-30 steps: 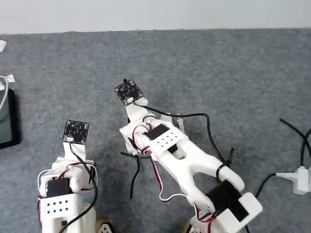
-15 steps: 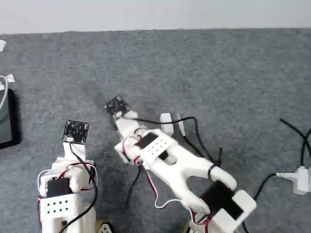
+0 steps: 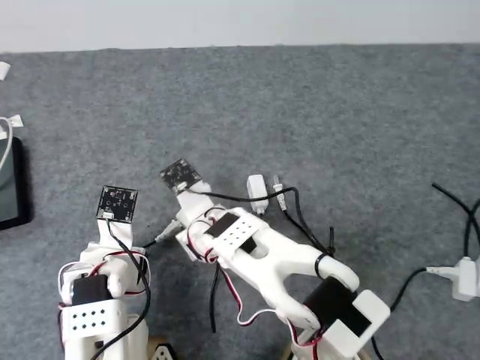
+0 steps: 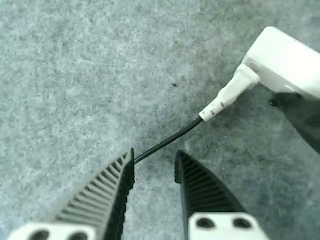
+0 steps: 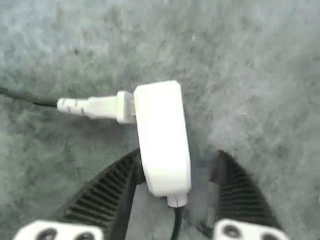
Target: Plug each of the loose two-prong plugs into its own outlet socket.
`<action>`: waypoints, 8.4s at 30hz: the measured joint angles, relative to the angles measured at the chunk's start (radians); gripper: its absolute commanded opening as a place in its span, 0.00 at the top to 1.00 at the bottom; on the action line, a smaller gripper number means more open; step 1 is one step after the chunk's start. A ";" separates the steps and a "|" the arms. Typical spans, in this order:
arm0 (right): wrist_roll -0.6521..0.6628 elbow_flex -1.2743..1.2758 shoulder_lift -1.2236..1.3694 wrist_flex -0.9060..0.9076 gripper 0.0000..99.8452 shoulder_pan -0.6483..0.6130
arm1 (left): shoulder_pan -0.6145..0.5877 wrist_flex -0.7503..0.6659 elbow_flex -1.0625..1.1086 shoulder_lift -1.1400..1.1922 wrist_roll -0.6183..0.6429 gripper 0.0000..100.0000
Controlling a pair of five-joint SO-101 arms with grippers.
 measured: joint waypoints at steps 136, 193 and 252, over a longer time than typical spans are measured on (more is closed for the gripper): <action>0.425 1.000 -1.854 0.749 0.99 1.692 | 0.677 -0.334 -1.079 1.461 0.631 0.98; 0.462 1.000 -1.854 0.749 0.99 1.683 | 0.643 -0.374 -0.809 1.100 0.244 0.98; 0.462 1.000 -1.854 0.749 0.99 1.683 | 0.437 -0.269 -0.990 1.396 0.190 0.97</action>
